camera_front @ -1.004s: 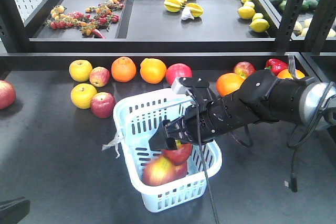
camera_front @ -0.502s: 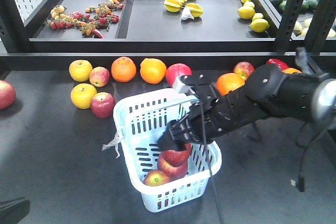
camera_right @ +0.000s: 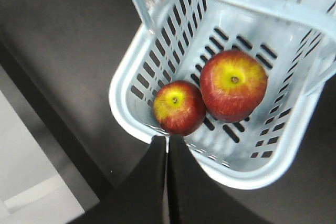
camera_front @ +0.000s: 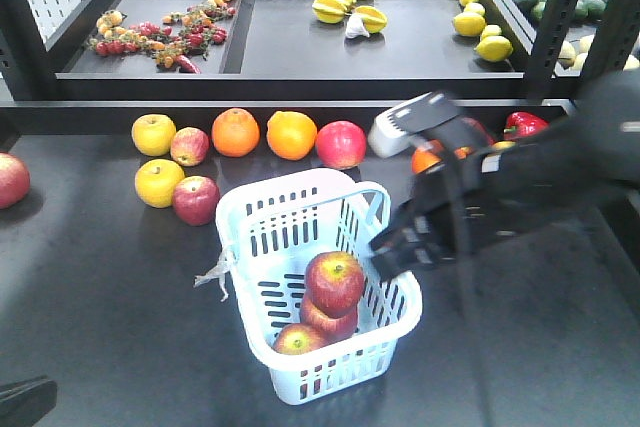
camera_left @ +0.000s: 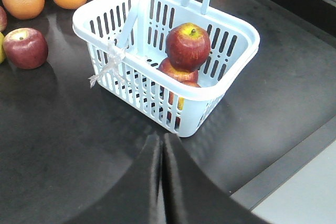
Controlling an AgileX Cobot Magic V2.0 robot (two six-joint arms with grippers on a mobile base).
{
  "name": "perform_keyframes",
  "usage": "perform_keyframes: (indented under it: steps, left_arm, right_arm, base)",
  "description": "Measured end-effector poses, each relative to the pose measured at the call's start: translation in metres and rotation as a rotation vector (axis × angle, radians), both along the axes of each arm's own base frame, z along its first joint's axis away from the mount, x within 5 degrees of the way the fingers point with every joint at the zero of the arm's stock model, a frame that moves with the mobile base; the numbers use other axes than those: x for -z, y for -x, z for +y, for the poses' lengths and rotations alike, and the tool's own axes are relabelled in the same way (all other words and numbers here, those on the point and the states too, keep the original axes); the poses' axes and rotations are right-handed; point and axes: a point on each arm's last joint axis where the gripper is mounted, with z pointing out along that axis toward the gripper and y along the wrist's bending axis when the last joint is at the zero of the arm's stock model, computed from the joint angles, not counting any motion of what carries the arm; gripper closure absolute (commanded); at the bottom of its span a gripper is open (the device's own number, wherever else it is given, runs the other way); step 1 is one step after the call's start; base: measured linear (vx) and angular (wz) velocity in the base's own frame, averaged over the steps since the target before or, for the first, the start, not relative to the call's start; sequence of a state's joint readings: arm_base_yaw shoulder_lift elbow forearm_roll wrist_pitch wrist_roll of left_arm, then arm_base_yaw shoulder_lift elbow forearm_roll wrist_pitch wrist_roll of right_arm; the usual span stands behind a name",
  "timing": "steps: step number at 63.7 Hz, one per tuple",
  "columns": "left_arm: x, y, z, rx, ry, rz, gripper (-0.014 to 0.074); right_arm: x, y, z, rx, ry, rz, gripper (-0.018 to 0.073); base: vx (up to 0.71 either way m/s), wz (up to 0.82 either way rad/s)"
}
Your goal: Pick three apples into basket with both arms
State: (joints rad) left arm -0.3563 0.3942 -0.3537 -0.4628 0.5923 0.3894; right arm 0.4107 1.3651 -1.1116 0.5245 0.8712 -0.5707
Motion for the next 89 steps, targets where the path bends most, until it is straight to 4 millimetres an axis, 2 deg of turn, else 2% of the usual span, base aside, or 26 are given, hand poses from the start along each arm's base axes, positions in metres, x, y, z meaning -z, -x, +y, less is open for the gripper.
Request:
perform_keyframes:
  steps: [5, 13, 26, 33, 39, 45, 89]
  left_arm:
    - [0.000, 0.000, 0.000, 0.000, 0.000, 0.000, 0.0603]
    - [0.000, 0.000, 0.000, 0.000, 0.000, 0.000, 0.0603]
    - [0.000, 0.000, 0.000, 0.000, 0.000, 0.000, 0.0603]
    - [0.000, 0.000, 0.000, 0.000, 0.000, 0.000, 0.0603]
    - [0.000, 0.000, 0.000, -0.002, 0.001, -0.003, 0.0603]
    - [-0.001, -0.001, 0.000, -0.009, 0.006, -0.016, 0.0603]
    - [-0.001, -0.001, 0.000, -0.009, 0.006, -0.016, 0.0603]
  right_arm:
    - [-0.017, 0.027, -0.012, -0.016, -0.019, -0.085, 0.0568]
    - [-0.030, 0.078, -0.035, -0.007, -0.061, -0.212, 0.0568]
    - [-0.012, 0.146, -0.074, 0.096, -0.126, -0.424, 0.0566]
    - [0.016, 0.165, -0.090, 0.197, -0.129, -0.462, 0.0565]
    - [0.038, 0.170, -0.100, 0.278, -0.095, -0.453, 0.0564]
    - [0.050, 0.171, -0.107, 0.338, -0.045, -0.448, 0.0564]
    - [0.051, 0.170, -0.111, 0.375, -0.026, -0.453, 0.0564]
  base:
    - [0.00, 0.00]
    - [0.00, 0.00]
    - [0.00, 0.00]
    - [0.00, 0.00]
    - [0.00, 0.00]
    - [0.00, 0.00]
    - [0.00, 0.00]
